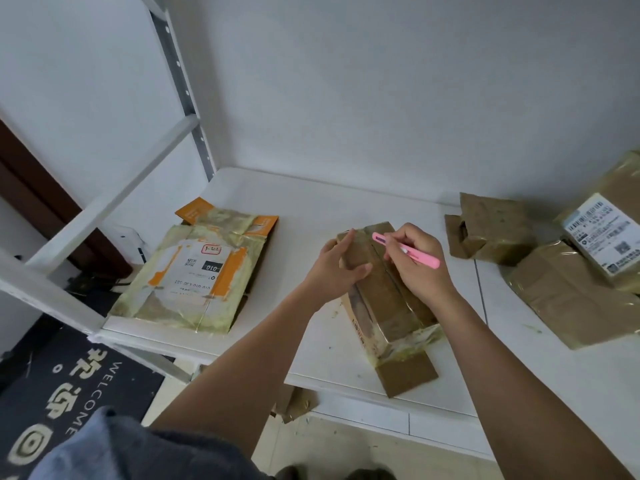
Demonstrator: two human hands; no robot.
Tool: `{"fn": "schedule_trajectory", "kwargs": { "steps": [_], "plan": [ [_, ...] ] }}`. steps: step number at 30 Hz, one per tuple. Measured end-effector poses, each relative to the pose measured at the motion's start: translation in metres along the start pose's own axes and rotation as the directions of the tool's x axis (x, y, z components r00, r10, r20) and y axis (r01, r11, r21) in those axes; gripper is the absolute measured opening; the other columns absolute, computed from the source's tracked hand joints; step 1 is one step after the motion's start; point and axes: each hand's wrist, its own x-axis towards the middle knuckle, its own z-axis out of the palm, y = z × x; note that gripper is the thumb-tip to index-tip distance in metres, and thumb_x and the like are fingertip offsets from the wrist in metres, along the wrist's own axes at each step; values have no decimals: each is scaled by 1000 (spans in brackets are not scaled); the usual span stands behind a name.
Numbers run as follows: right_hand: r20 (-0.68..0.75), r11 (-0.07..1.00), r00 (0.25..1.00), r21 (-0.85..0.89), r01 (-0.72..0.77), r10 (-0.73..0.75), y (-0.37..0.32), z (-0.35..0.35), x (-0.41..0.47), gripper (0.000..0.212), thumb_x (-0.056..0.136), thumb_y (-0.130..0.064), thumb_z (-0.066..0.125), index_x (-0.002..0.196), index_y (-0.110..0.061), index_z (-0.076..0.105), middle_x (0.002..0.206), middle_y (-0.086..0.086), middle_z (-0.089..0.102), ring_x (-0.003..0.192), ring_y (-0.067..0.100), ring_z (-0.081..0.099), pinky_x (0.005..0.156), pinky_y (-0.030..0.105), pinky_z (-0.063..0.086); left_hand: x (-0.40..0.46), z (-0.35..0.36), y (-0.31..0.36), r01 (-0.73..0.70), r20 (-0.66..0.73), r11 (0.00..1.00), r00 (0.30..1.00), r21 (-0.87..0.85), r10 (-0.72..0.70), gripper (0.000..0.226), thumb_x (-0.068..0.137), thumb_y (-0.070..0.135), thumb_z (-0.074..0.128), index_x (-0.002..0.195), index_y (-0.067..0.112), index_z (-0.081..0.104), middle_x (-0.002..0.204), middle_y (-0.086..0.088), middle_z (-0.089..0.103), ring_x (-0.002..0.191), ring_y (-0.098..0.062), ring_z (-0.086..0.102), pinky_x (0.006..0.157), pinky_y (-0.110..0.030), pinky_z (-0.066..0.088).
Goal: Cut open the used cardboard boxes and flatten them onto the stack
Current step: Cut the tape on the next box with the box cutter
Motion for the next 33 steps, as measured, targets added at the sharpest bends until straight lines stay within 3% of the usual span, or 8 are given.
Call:
{"fn": "schedule_trajectory", "kwargs": {
  "steps": [5, 12, 17, 20, 24, 27, 29, 33],
  "plan": [
    [79, 999, 997, -27, -22, 24, -2, -17, -26, 18, 95, -7, 60, 77, -3, 58, 67, 0, 59, 59, 0, 54, 52, 12, 39, -1, -1, 3, 2, -4, 998, 1000, 56, -2, 77, 90, 40, 67, 154, 36, 24, 156, 5, 21, 140, -16, 29, 105, -22, 30],
    [146, 996, 988, -84, -35, 47, -6, -58, -101, 22, 94, -5, 61, 75, -15, 57, 67, -7, 60, 56, 9, 57, 49, 14, 40, 0, 1, 4, -3, -24, 996, 1000, 88, 5, 75, 90, 41, 65, 153, 37, 24, 152, 6, 25, 136, -16, 33, 111, -31, 34],
    [7, 996, 997, -20, -83, 83, -9, -63, -130, 22, 94, -8, 61, 75, -20, 58, 69, 0, 65, 66, 19, 65, 54, 30, 49, -2, 3, 6, 14, -23, 998, 1000, 58, -13, 77, 88, 41, 68, 152, 38, 25, 149, 5, 29, 129, -24, 45, 103, -46, 47],
    [-185, 980, 970, 154, -129, 157, -3, -51, -141, 29, 94, -2, 59, 69, -18, 60, 65, 5, 63, 61, 12, 62, 55, 19, 48, -5, 1, 5, 29, -40, 992, 999, 123, -24, 81, 86, 45, 68, 153, 39, 23, 148, 4, 30, 122, -20, 48, 97, -41, 50],
    [-310, 840, 889, 525, -136, 338, 9, -31, -150, 37, 94, 6, 52, 63, -13, 58, 59, 10, 57, 60, 22, 55, 64, 30, 50, -12, -7, 7, 63, -127, 950, 992, 307, -24, 79, 86, 51, 65, 152, 36, 23, 138, 0, 42, 104, -11, 44, 76, -24, 41],
    [-346, 624, 807, 780, -36, 479, 11, -24, -147, 45, 95, 8, 45, 58, -14, 59, 59, 8, 57, 59, 20, 57, 75, 38, 59, -21, -9, 14, 128, -167, 861, 985, 493, -51, 72, 82, 62, 62, 141, 29, 35, 127, -3, 52, 113, -24, 50, 85, -37, 44],
    [-360, 486, 752, 872, 60, 552, 10, -26, -144, 44, 97, 4, 44, 62, -15, 63, 60, 4, 58, 57, 14, 60, 76, 37, 61, -25, -4, 20, 157, -196, 759, 980, 631, -40, 73, 82, 65, 59, 138, 24, 36, 133, -8, 44, 126, -30, 38, 98, -43, 38],
    [-397, 427, 682, 894, 137, 614, 9, -39, -138, 17, 100, -11, 51, 91, -10, 65, 69, 8, 59, 66, 15, 62, 82, 44, 59, -26, 11, 30, -224, 60, 725, 968, 652, 245, 68, 98, 30, 53, 154, 36, 14, 162, 6, 5, 149, -21, 0, 120, -42, 5]
  ]
}}
